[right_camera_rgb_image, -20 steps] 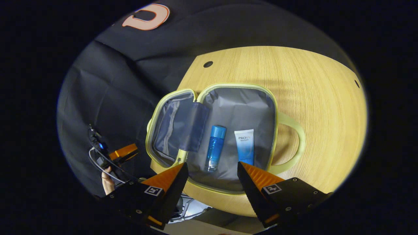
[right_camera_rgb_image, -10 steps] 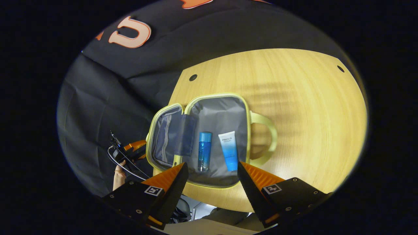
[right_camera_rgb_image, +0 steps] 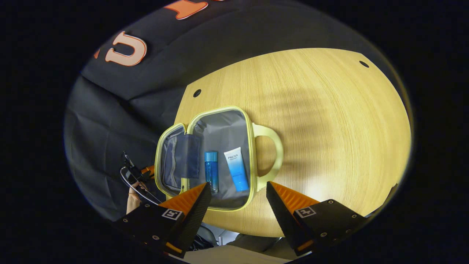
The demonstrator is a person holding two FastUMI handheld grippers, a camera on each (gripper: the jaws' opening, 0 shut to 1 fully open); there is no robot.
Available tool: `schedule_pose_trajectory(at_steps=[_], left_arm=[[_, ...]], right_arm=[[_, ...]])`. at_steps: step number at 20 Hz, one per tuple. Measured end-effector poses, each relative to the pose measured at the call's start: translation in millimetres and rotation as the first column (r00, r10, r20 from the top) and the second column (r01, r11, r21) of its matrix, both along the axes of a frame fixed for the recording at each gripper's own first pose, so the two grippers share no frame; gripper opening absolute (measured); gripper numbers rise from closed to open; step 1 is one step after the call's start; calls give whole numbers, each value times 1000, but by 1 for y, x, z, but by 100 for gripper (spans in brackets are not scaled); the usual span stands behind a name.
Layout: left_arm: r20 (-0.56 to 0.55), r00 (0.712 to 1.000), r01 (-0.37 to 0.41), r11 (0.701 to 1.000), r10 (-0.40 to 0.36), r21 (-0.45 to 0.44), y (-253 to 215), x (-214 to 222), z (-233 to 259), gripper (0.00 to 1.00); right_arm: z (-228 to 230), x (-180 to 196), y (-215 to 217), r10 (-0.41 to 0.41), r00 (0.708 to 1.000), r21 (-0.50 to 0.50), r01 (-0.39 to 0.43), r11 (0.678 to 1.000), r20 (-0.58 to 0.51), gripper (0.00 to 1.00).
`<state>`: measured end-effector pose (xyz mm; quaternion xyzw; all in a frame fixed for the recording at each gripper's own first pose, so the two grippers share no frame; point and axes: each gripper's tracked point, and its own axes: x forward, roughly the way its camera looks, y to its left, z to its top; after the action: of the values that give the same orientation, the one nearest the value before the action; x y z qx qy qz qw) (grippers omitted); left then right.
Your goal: First open the suitcase, pack the skin care products into it, and then close the suitcase.
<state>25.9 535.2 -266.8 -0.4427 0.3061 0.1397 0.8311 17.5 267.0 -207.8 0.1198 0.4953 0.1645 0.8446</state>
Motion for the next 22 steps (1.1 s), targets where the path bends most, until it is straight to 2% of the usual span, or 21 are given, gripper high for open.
schedule_pose_trajectory(at_steps=[2,7,9,11,14,16,20,22], left_arm=[[-11,999,34,994,-33,105,-6,0,29,6],[96,987,93,953,-125,287,-46,-2,153,5],[149,972,126,934,-184,335,-77,-8,211,5],[158,958,158,905,-237,396,-114,-9,245,5],[131,935,230,845,-330,483,-200,-1,283,5],[121,917,266,809,-380,525,-258,4,303,5],[34,908,312,726,-419,613,-338,21,296,5],[6,898,341,706,-439,621,-375,28,289,5]], right_arm=[[4,7,-2,-17,1000,14,17,1000,26,96],[24,24,-18,-23,996,28,20,999,91,96],[32,28,-20,-8,992,48,2,999,128,96],[41,27,-29,17,988,61,-26,998,155,96],[56,27,-55,62,974,74,-80,994,219,95],[63,34,-86,66,961,52,-83,995,269,96],[85,44,-153,63,936,8,-70,998,346,96],[87,45,-178,55,929,-2,-58,998,366,96]])
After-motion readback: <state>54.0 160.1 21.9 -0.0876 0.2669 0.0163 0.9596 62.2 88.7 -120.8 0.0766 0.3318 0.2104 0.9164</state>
